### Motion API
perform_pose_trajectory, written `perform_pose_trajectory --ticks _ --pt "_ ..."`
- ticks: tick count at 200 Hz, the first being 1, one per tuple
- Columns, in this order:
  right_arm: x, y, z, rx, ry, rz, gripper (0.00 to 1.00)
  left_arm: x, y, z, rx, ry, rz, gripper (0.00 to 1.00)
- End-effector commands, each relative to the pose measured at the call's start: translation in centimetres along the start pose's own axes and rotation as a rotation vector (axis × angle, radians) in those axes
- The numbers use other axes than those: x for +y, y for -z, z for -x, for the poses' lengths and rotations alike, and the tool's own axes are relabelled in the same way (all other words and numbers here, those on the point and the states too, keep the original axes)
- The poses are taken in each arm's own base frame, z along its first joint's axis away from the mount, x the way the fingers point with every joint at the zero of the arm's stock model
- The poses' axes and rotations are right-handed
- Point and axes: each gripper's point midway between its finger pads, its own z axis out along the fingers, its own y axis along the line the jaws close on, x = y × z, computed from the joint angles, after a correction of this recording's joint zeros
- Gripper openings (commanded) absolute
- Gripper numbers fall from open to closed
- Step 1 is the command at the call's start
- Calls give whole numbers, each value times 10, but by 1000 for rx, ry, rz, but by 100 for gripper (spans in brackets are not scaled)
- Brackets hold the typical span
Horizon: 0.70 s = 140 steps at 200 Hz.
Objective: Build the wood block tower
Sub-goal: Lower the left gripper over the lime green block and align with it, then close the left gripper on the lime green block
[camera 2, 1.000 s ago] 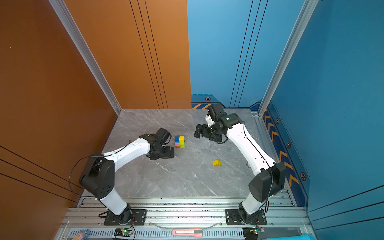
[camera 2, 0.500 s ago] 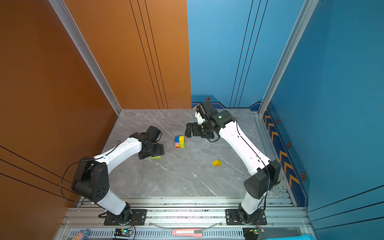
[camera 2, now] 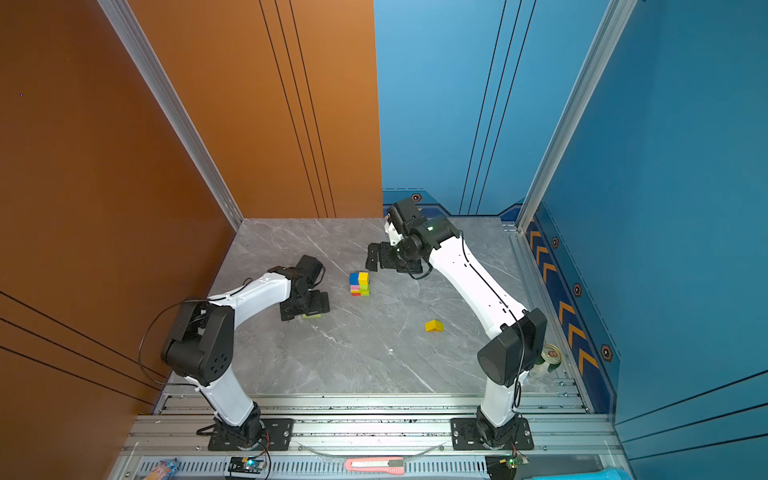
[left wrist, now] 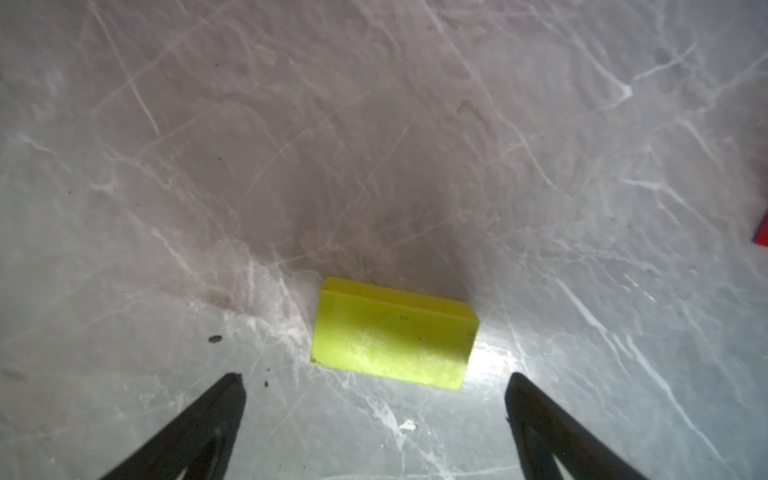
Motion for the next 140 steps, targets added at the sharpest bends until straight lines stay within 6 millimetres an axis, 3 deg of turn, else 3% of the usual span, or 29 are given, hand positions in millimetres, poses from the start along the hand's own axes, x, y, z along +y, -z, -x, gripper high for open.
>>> perform_pose_trajectory --ticks 1,97,105,140 --pt "-6 0 2 17 -17 -11 100 -2 -8 -2 30 -33 -23 98" --pt "-16 -1 2 39 -35 -28 100 -8 -28 -6 60 -83 -47 87" --pt "-16 0 2 40 -35 -29 100 -8 -28 -6 61 -83 -45 81" --pt "-17 1 1 46 -36 -29 100 -5 -30 -7 69 -96 -41 72"
